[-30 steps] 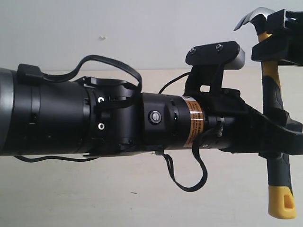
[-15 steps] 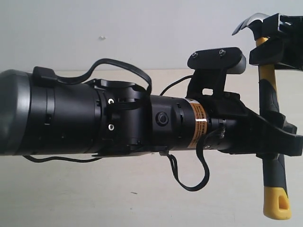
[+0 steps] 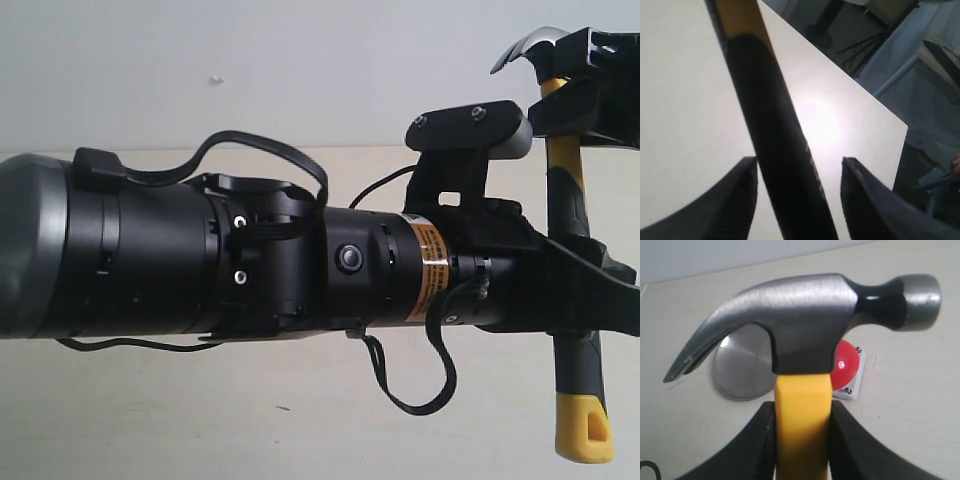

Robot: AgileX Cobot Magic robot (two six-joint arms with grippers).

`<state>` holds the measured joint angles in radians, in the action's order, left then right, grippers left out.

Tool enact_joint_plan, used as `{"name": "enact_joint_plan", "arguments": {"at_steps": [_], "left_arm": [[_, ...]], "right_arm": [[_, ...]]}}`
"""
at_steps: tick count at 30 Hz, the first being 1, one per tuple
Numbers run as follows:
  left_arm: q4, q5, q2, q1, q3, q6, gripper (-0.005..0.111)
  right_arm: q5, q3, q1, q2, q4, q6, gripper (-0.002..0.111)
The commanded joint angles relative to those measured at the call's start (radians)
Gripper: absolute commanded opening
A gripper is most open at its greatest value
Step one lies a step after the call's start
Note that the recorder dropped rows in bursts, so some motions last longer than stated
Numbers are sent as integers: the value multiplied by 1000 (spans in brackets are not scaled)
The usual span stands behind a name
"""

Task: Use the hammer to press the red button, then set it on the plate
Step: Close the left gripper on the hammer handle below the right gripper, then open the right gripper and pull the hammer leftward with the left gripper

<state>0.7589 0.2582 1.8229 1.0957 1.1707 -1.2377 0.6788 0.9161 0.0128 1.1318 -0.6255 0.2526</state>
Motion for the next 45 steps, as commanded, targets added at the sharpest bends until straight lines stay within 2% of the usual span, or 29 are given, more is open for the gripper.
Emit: {"name": "enact_joint_plan", "arguments": {"at_steps": [1,7,8,15,28,32,38,45], "left_arm": [[-16,10,2,5,6,-4,38],[-16,10,2,5,6,-4,2],[-16,10,2,5,6,-1,0],[-14,26,2,5,6,14,0],[-15,12,-63,-12,6,86,0],[-15,7,-86,-27,6,86,0],[-17,-20,-107,-61,6,86,0],[-17,-127,-144,-96,6,113,0]], "right_arm": [[-48,7,-2,-8,-22,4,0],[-40,7,-2,-8,-22,4,0],[-40,7,-2,-8,-22,4,0],[-32,7,-2,-8,-22,4,2],[30,7,-2,-8,-22,7,31],[55,7,-2,-8,-20,8,36],[77,7,-2,-11,0,13,37],[91,7,-2,-34,7,13,37]]}}
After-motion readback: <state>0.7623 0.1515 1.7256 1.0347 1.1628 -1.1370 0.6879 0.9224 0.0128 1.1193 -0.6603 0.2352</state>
